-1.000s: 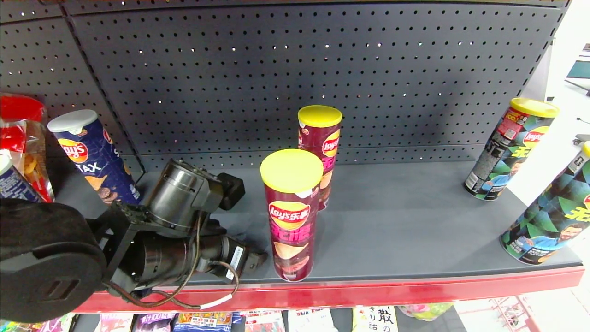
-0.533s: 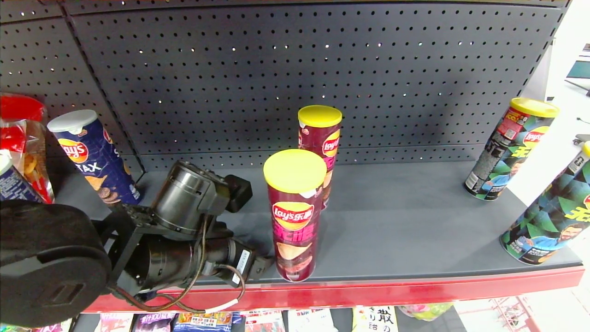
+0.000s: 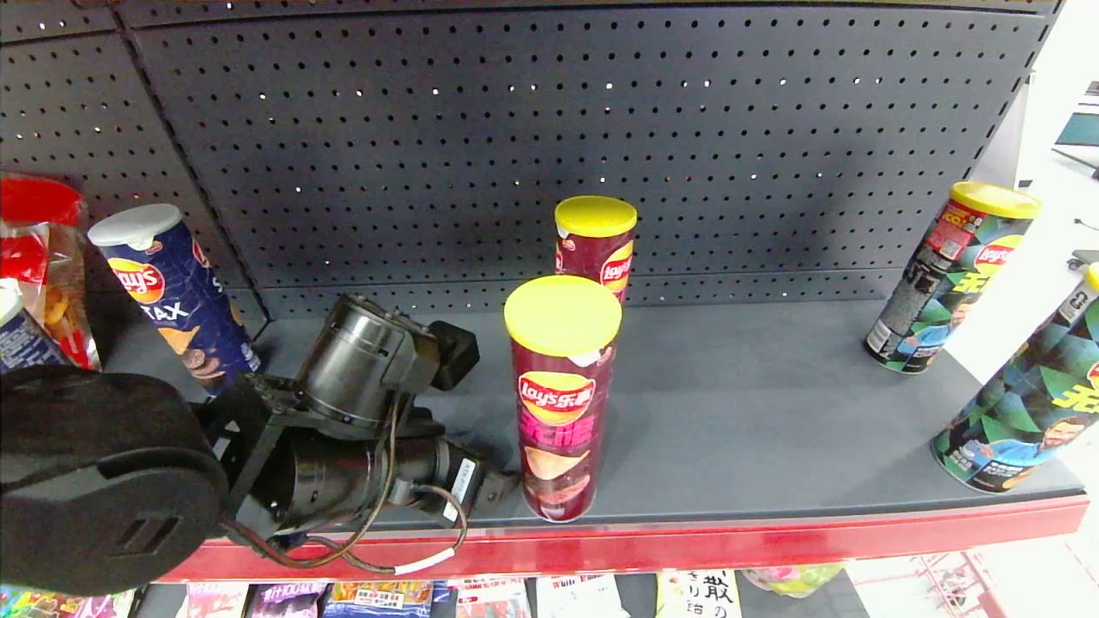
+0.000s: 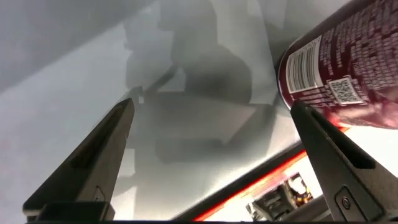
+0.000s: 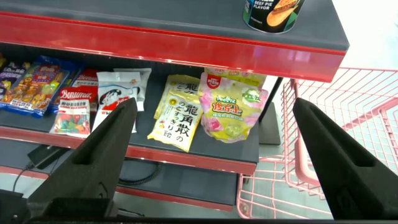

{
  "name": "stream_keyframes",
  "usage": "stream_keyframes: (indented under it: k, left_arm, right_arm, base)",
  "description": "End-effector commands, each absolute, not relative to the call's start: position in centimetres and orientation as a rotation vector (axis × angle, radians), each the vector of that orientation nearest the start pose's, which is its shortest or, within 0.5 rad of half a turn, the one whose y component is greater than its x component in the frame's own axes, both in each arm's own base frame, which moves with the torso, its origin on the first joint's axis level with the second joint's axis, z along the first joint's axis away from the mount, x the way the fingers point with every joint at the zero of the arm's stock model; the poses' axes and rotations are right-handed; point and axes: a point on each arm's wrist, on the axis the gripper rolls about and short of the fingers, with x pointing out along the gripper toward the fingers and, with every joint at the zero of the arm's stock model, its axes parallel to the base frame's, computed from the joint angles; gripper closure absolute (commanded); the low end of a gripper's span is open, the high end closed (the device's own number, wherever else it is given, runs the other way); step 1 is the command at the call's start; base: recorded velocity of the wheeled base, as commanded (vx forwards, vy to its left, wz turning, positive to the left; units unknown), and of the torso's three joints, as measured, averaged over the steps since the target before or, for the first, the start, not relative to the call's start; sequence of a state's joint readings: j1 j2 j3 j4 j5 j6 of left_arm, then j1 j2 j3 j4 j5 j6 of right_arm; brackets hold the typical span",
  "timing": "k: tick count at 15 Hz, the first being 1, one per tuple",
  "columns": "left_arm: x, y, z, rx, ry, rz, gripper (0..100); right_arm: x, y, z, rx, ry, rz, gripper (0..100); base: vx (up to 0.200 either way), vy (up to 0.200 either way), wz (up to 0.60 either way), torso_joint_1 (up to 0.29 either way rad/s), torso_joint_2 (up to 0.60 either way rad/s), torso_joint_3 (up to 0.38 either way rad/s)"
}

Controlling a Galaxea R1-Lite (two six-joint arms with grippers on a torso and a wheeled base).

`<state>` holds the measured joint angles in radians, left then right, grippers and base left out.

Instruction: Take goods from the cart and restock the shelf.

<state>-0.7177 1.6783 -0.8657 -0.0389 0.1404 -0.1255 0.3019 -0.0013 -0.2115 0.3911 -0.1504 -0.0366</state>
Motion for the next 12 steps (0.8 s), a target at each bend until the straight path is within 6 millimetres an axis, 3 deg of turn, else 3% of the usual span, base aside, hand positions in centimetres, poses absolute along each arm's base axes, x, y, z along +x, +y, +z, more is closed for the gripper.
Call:
stream_keyframes:
  k: [1,12]
  left_arm:
    - [21.48,-18.51,15.09,0.211,0.746,-0.504,0]
    - [21.70,-19.06,15.07,0.193,0.739,-0.509,0]
  right_arm:
    - [-4.14,-1.64,9.22,-0.077,0.172,0.155,0]
    - [-4.14,-1.64,9.22,-0.077,0.172,0.155,0]
  base:
    - [0.000,0.000,0.00,0.000,0.00,0.000]
    - [0.000,0.000,0.00,0.000,0.00,0.000]
